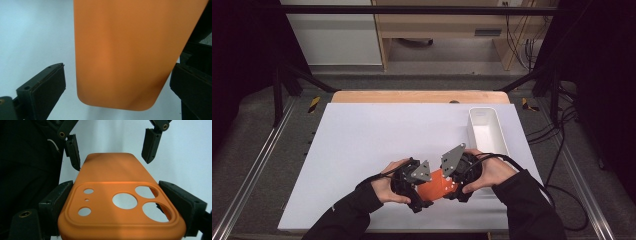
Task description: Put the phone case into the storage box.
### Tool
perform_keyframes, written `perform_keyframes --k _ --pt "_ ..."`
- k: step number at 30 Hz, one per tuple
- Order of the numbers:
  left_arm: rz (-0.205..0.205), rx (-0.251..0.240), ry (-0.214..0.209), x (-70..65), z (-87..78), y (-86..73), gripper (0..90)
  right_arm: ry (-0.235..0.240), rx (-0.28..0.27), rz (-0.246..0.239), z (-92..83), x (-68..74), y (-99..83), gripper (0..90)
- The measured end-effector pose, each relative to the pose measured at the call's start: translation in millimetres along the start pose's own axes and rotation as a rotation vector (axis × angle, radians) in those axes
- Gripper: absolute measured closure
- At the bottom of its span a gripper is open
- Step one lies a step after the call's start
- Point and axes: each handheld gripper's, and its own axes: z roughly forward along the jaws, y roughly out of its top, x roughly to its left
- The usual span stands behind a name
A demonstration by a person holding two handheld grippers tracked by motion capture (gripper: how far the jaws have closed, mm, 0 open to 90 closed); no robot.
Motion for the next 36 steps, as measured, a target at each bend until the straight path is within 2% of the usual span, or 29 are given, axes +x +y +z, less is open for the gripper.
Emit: perform_keyframes --k 5,9,15,22,29,36 --pt "0.007 0.009 0.000 -1.0 2.1 2.1 0.0 0.006 0.003 -0.001 0.9 -0.2 2.2 16.1" --pt "0.029 0.037 0.003 -1.9 3.9 4.6 0.0 0.007 0.004 0.000 2.2 -0.5 3.7 16.1" --pt "0.032 0.059 -0.003 -3.3 8.7 8.6 0.0 0.013 0.015 0.005 5.5 -0.6 5.2 16.1" --pt "0.052 0.087 -0.016 -5.8 13.7 12.6 2.4 0.014 0.026 0.006 6.3 -1.2 5.4 16.1" --pt "0.081 0.108 -0.017 -6.0 14.3 14.4 9.6 0.017 0.034 0.005 6.4 -0.8 6.1 16.1" --pt "0.096 0.126 -0.022 -6.0 14.7 14.8 11.0 0.019 0.036 -0.010 7.8 -0.5 7.1 16.1"
